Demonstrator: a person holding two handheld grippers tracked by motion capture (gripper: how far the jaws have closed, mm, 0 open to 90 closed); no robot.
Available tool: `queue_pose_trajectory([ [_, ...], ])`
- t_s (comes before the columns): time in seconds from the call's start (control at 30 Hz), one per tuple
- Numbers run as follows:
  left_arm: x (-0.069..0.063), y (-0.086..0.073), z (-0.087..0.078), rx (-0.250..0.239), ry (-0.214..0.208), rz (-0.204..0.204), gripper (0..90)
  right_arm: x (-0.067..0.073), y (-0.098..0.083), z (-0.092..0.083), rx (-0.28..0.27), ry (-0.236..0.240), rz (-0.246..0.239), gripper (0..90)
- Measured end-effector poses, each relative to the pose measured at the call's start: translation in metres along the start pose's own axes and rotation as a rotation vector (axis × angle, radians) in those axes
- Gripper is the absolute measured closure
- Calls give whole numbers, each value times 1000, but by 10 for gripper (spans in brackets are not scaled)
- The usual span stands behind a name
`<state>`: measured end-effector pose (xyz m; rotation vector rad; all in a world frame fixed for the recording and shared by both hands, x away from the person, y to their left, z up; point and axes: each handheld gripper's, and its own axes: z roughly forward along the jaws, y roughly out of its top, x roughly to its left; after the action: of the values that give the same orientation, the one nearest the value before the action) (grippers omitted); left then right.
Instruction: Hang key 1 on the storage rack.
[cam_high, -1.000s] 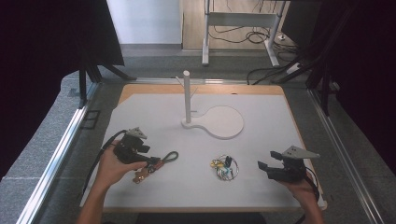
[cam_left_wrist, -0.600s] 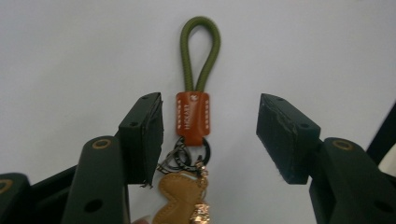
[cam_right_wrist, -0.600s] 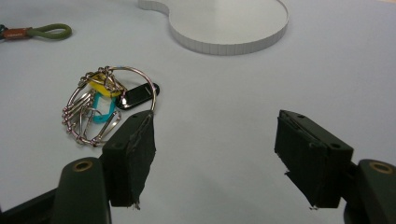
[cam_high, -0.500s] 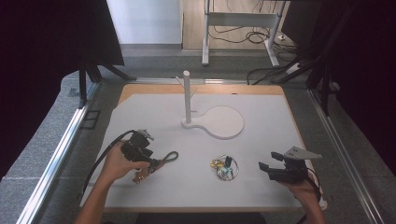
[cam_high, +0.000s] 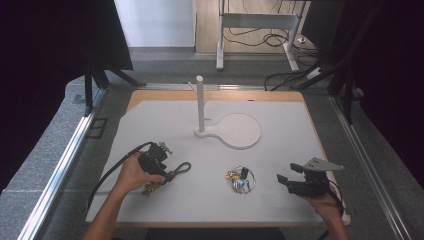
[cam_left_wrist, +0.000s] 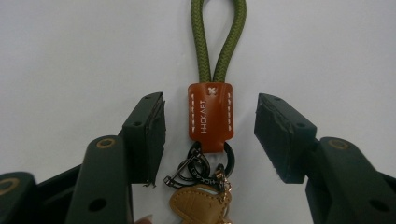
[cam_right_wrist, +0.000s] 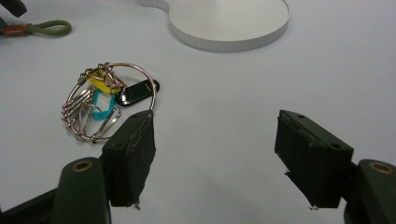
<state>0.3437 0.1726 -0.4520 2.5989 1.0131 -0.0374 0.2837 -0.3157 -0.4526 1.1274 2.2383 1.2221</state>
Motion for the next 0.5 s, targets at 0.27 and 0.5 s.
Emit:
queue_pose_trajectory([
  [0.27, 0, 2, 7, 28, 28, 9, 500, -2, -1, 0, 8, -2, 10, 293],
  [0.5, -3, 4, 10, 50, 47, 24, 540, -2, -2, 0, 8, -1, 15, 294],
])
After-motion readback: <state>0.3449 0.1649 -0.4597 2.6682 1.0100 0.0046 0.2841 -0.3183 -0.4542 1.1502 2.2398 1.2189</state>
